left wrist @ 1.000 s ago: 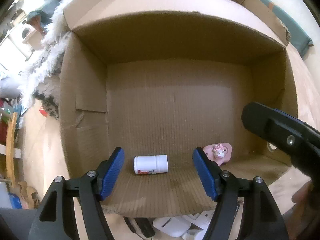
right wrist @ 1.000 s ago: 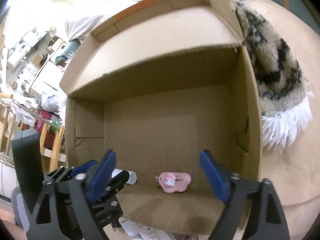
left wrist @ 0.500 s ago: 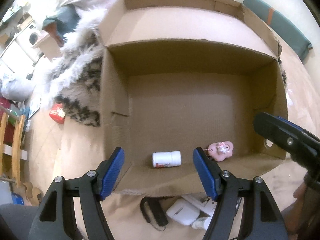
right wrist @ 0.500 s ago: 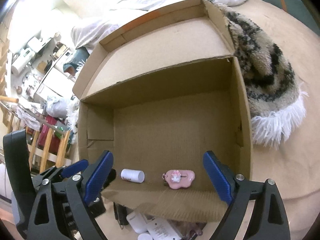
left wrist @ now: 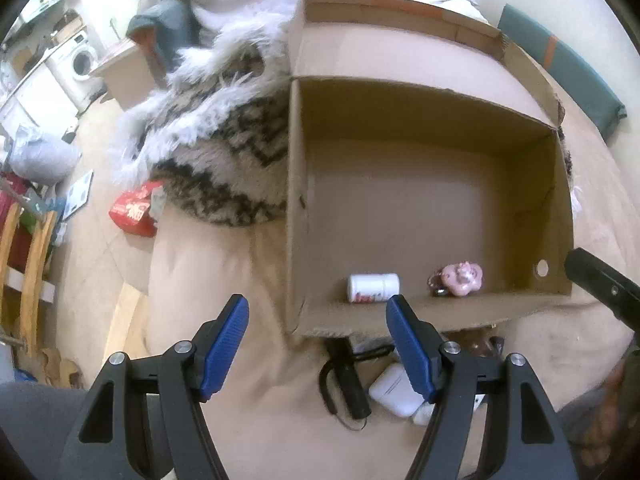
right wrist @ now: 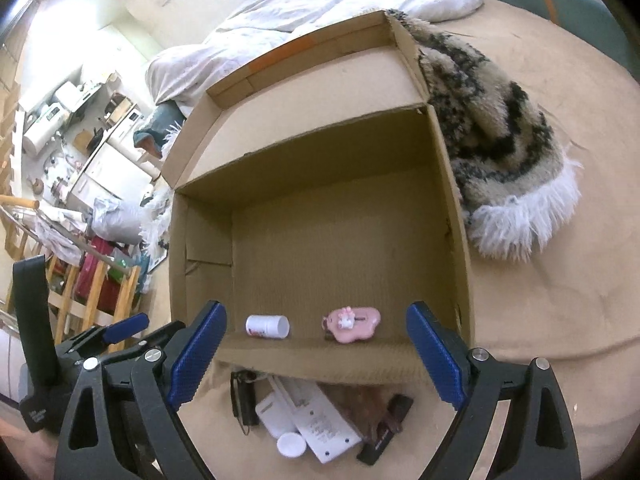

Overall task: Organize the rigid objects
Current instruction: 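Withdraw both tools from the box back toward the item pile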

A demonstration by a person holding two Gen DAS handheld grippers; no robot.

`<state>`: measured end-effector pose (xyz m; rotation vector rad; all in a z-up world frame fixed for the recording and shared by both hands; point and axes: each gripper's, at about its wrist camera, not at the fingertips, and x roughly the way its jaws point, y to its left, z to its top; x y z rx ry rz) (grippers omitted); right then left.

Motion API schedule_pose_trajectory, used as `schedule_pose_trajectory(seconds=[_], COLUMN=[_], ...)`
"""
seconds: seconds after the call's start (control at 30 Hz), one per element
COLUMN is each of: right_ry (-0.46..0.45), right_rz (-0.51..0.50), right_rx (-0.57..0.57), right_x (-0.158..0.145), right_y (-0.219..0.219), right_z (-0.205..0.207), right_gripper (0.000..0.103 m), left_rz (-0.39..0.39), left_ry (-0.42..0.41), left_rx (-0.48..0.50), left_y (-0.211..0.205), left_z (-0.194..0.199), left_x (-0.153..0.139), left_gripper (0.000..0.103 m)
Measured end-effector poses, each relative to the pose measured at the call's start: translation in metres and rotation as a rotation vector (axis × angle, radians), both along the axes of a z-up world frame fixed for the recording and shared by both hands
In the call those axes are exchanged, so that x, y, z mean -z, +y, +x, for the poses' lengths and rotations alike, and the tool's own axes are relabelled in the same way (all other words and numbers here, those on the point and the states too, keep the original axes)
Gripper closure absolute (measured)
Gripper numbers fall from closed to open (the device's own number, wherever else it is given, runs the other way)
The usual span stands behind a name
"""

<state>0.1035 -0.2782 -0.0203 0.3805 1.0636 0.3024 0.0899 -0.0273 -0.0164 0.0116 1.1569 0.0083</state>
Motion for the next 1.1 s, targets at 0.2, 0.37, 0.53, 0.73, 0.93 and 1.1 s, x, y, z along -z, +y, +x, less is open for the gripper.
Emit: schedule_pose_trajectory(seconds=[0.2,0.37,0.53,0.73,0.93,1.1], right_ry=[0.034,0.062,0.098,0.176,0.243,0.240], right_rz=[0.001,-0.009,0.013,0.069,0.079,0.029], right_rx=[0.026,0.038,0.052,0.072,0.053,0.004], right_x=[0.007,0.014,0.025,0.046,0.065,0.066], right_y=[-0.007,-0.006,-0.004,-0.005,0.009,0.024], right_z=[-0.019,-0.032,-0.041,-0.036,-0.030,-0.030], right_gripper=[0.006,0.006,0.006,0.006,0.006,0.006], left_rz=[-0.048,-0.059,-0.124,-0.137,-0.175,-0.181], left_ry=[0.014,0.013,0.051,0.053,0.095,0.120], left_rx=[-0.032,-0.052,-0.100,-0.152,-0.173,-0.186], left_y=[0.019,0.032,0.048,0.059,0.063,0.064], left_z=[-0.017,-0.026,-0.024,-0.019,-0.018,-0.016], left_x=[0.006,0.016,0.038,0.039,0.044,0.049], left_gripper=[0.034,0.034,0.034,0.034,0.034,0.034])
